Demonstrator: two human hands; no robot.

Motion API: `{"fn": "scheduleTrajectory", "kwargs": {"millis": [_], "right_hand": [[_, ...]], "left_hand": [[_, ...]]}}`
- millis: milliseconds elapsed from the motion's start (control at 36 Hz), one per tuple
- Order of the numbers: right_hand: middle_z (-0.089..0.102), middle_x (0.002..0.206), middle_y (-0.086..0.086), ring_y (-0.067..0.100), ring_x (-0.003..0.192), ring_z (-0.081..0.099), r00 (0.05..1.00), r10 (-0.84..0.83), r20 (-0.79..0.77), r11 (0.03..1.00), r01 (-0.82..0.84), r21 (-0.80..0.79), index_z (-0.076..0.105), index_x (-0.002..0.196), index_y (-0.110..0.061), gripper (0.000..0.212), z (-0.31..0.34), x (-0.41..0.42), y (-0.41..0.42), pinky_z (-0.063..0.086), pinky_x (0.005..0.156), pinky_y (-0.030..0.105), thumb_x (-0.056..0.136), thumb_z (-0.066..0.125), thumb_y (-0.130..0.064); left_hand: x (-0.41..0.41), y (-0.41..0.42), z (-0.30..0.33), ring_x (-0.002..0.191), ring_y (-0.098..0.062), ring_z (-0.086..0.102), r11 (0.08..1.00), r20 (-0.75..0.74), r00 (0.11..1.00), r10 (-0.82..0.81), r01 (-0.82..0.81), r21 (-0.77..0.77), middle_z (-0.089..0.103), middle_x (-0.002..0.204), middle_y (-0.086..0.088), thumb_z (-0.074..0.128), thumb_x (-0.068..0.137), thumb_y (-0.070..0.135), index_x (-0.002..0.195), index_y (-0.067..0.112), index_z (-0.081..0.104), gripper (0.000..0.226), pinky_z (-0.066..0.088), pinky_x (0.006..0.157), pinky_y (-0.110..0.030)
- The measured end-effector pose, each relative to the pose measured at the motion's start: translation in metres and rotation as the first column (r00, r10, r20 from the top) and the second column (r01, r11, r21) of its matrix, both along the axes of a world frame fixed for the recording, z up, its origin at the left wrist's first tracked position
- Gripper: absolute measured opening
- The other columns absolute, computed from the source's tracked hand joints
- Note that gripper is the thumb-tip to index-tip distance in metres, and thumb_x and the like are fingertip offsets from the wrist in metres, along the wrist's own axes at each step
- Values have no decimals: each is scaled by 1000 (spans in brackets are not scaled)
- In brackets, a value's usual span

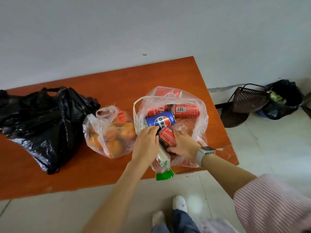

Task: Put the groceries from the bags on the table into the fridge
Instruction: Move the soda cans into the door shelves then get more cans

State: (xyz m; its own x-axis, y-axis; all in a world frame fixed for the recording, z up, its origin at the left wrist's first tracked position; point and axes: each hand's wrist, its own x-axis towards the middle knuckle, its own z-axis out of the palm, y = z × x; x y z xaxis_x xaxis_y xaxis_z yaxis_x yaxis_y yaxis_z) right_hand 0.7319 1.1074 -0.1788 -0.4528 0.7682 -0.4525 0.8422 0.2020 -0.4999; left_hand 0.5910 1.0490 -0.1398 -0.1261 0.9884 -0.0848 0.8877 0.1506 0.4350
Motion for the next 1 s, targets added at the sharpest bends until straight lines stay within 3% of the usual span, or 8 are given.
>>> {"fn": "scheduleTrajectory", "kwargs": {"millis": [56,250,333,444,583,778,861,1000], "right_hand": [[40,138,17,36,125,41,999,-5,36,1000,6,-31,12,143,-10,92,-9,-4,7,39,103,48,75,70,-31],[47,126,12,25,110,51,968,-236,-87,972,235,-23,22,136,-8,81,-11,7,7,47,93,35,73,70,-26],[47,123,-2,15,107,51,864,-430,-264,902,426,-74,23,136,-17,80,7,17,7,45,89,24,74,73,-27],[45,118,-7,11,105,53,680,-559,-475,809,572,-135,24,135,-29,83,29,24,10,53,84,28,70,76,-33],[45,115,-6,2,91,53,553,-634,-540,752,605,-262,22,137,-24,80,47,31,11,47,52,7,75,73,-26],[49,115,-8,10,97,57,359,-758,-544,622,650,-438,24,137,-26,77,40,41,-2,51,71,21,76,72,-28],[49,115,-5,13,96,59,296,-798,-524,570,653,-499,24,130,-30,70,40,48,-10,54,70,24,77,70,-27],[51,103,-9,13,89,62,208,-827,-522,500,696,-515,24,121,-30,61,49,57,-20,56,63,22,79,68,-24]], "left_hand": [[-2,17,-5,128,-17,40,999,-10,999,-34,34,-19,45,139,-5,42,96,12,138,11,40,41,32,105,-27],[-5,63,-24,133,-20,35,993,14,994,-104,105,-53,39,144,-6,40,93,-2,140,9,37,48,30,109,-31],[-3,71,-33,134,-22,33,991,-2,993,-116,116,-74,38,145,-7,43,92,-1,140,9,37,49,28,109,-33],[3,76,-44,137,-27,27,986,-143,978,-153,140,-94,32,148,-10,52,92,16,141,11,33,53,23,111,-38],[13,86,-55,140,-29,17,975,-324,927,-191,142,-170,18,153,-9,61,87,28,147,20,11,78,17,112,-47],[13,97,-61,123,-31,45,991,-492,860,-134,105,-87,47,136,-11,61,85,19,139,13,35,60,40,97,-49],[7,98,-62,125,-32,40,977,-416,886,-204,162,-135,42,138,-11,58,87,20,139,11,31,60,35,99,-49],[3,90,-47,129,-29,35,957,-188,939,-287,288,-26,36,141,-10,70,76,26,142,11,25,81,34,105,-39]]}}
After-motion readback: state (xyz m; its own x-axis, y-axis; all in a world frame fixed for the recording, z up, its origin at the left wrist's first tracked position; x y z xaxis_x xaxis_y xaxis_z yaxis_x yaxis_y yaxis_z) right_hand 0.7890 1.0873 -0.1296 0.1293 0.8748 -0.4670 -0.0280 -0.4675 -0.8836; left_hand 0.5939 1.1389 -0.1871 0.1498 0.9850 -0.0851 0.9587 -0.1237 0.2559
